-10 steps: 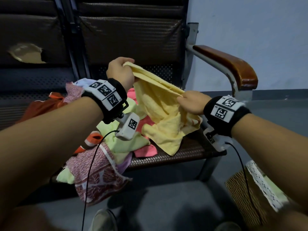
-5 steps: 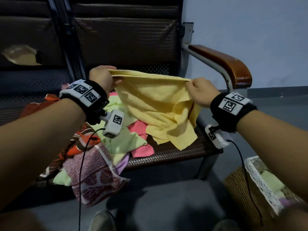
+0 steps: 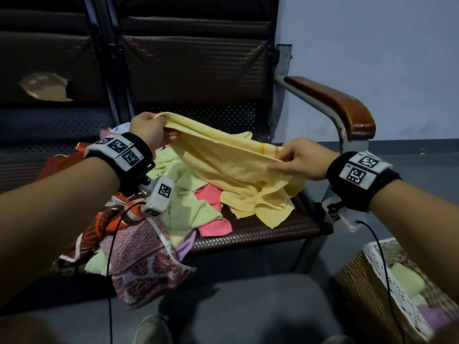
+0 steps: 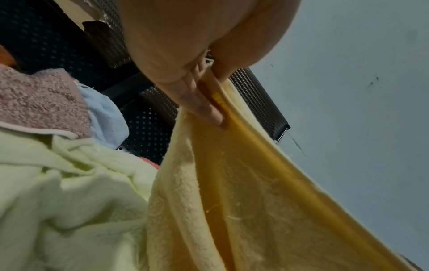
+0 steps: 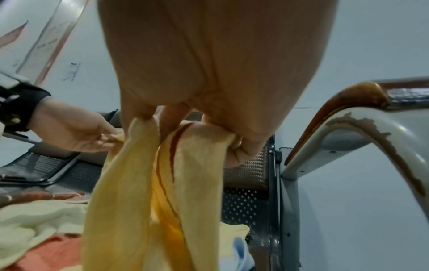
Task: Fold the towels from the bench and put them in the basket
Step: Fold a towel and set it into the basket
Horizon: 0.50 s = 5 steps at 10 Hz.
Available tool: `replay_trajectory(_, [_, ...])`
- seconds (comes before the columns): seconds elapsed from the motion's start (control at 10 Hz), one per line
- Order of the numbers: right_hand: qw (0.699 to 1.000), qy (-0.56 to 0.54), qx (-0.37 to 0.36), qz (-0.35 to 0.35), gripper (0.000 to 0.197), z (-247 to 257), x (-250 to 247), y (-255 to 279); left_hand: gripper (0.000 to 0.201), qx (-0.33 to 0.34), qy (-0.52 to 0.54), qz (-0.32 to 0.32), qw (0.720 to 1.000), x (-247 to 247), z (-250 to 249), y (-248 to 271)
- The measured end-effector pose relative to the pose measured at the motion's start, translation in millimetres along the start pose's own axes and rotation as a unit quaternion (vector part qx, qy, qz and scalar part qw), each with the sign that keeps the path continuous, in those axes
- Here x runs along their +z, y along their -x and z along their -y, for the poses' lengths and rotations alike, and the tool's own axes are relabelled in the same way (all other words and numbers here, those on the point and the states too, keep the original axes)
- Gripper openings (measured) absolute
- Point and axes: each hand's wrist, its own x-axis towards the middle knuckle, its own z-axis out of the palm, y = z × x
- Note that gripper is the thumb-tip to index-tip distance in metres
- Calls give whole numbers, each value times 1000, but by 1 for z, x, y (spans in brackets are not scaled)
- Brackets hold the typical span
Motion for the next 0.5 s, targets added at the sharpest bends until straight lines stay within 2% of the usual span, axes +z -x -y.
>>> replay_trajectory(0.1, [999, -31, -28, -30, 25, 8, -4, -1, 29, -30, -4, -16, 999, -5, -1, -3])
replay_trajectory(0.2, [996, -72, -38, -46, 23, 15, -4, -2, 34, -44, -27, 13, 999, -8, 2, -5])
replay_trajectory(0.3, [994, -97, -37, -21, 24, 18, 3, -4, 31, -61, -33, 21, 997, -11, 7, -5])
replay_trajectory(0.4, [993, -113, -29, -8, 17, 22, 10, -3, 22, -87, 14, 9, 996, -12, 6, -4])
replay_trajectory(0.5, [991, -125, -31, -45, 9, 21, 11, -4, 26, -97, 27, -11, 995, -14, 6, -5])
